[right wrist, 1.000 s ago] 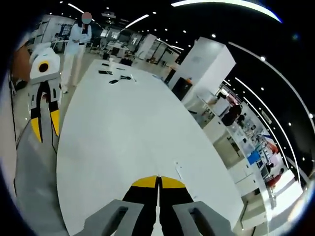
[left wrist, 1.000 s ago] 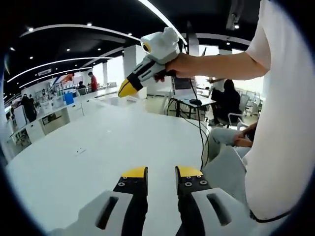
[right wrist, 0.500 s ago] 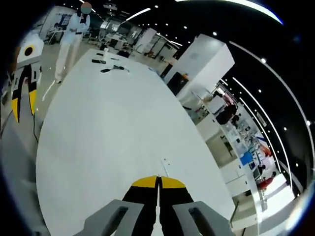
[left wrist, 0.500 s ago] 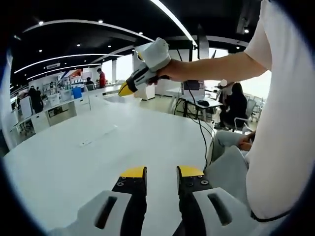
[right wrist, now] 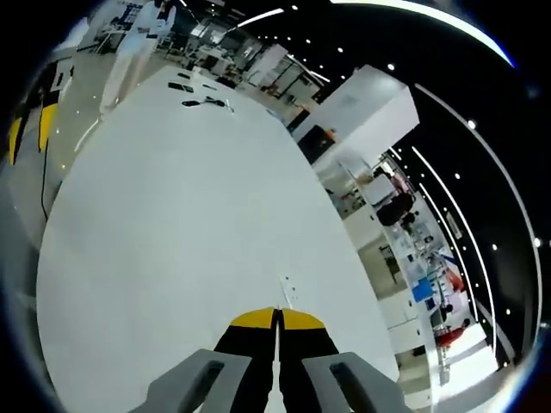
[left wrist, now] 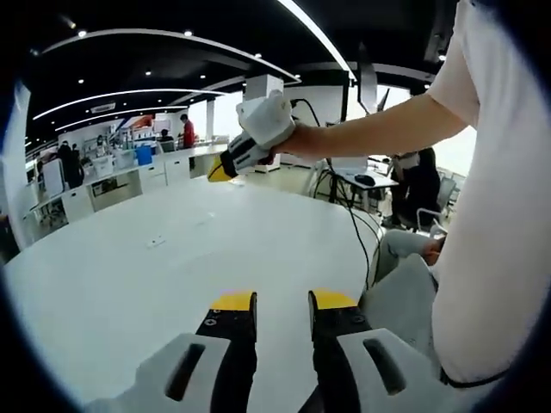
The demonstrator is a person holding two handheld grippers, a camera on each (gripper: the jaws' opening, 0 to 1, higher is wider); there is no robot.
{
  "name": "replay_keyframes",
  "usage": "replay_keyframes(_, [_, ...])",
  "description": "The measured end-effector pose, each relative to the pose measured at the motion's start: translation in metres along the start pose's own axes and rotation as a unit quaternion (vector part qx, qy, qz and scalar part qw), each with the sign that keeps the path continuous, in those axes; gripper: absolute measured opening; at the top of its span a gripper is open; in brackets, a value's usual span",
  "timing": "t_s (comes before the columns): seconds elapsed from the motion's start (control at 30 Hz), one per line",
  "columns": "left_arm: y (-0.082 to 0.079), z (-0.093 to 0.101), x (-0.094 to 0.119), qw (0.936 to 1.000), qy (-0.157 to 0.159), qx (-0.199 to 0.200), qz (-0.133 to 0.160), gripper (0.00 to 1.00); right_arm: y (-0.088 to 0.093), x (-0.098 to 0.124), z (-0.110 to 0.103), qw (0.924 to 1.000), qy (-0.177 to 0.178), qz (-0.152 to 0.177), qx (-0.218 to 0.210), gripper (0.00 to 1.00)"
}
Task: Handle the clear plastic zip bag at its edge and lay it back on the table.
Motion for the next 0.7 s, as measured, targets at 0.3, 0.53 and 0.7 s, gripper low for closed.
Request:
replay_keyframes(0.3, [0.001, -0.001, -0.001, 1.0, -0.001, 0.004, -0.005, 0.21, 0.008, -0.013, -0.05, 0.9996, -0.021, -0.001, 0.019, 0.0])
replay_keyframes(0.53, [0.001, 0.0, -0.002, 0.9999, 0.0, 0.006, -0.008, 0.21, 0.016, -0.022, -0.093, 0.998, -0.046, 0.0, 0.043, 0.0])
replay_keyframes(0.7, [0.003, 0.0, -0.003, 0.9999, 0.001, 0.007, -0.011, 0.21, 0.021, -0.028, -0.116, 0.9967, -0.067, 0.001, 0.047, 0.0])
Point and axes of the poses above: the point that each gripper's makers call its tool centre point, and the gripper's own axes: x roughly backward along the fingers, z roughly to its right, y roughly out of its underside, the point moved 9 cm from there along x, roughly backward along the fingers, and after that the axes turned 12 degrees about -z, right-handed, at the moved point
